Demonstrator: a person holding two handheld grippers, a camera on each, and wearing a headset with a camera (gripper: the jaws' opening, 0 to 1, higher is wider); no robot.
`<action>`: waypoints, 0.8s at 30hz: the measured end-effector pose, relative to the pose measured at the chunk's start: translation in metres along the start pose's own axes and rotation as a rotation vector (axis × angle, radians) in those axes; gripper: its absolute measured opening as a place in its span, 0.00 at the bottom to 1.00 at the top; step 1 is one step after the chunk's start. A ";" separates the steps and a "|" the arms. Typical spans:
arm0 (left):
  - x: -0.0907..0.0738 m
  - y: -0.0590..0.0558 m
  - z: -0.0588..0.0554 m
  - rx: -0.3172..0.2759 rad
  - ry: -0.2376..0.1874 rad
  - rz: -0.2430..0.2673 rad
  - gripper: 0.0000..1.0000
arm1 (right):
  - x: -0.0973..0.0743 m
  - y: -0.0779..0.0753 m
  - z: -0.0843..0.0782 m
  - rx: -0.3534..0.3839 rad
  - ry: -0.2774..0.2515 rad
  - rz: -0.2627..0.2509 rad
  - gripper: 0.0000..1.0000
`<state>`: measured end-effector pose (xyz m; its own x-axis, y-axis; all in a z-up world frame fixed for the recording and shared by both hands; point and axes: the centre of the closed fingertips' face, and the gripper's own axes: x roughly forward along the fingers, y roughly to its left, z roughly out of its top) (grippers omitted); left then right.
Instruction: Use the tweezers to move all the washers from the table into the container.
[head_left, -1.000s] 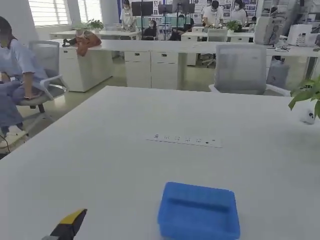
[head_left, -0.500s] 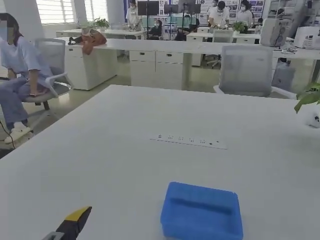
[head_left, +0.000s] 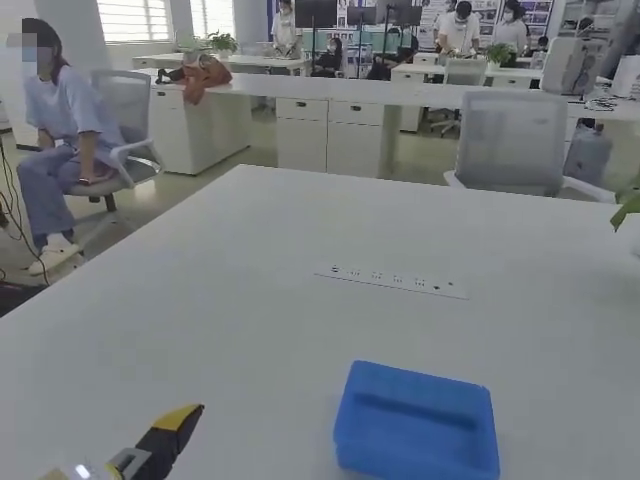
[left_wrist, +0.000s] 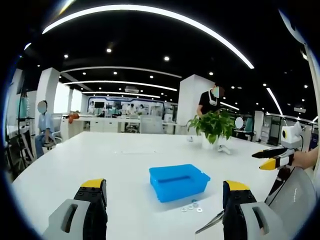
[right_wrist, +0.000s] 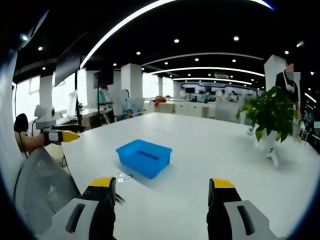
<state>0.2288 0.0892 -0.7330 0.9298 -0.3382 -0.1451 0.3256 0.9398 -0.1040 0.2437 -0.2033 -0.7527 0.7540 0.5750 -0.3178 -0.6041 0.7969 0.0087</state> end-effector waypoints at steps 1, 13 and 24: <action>0.000 0.001 0.000 -0.003 -0.003 0.002 0.99 | 0.000 0.001 0.000 -0.001 0.001 0.000 0.74; 0.001 -0.006 -0.005 -0.023 0.031 -0.029 0.95 | -0.004 -0.001 0.005 -0.006 -0.014 -0.040 0.72; 0.005 -0.023 -0.021 -0.051 0.134 -0.126 0.93 | -0.004 0.000 0.001 -0.034 0.024 -0.030 0.66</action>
<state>0.2223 0.0650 -0.7518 0.8497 -0.4602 -0.2574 0.4260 0.8868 -0.1793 0.2411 -0.2057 -0.7503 0.7659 0.5459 -0.3397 -0.5899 0.8068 -0.0335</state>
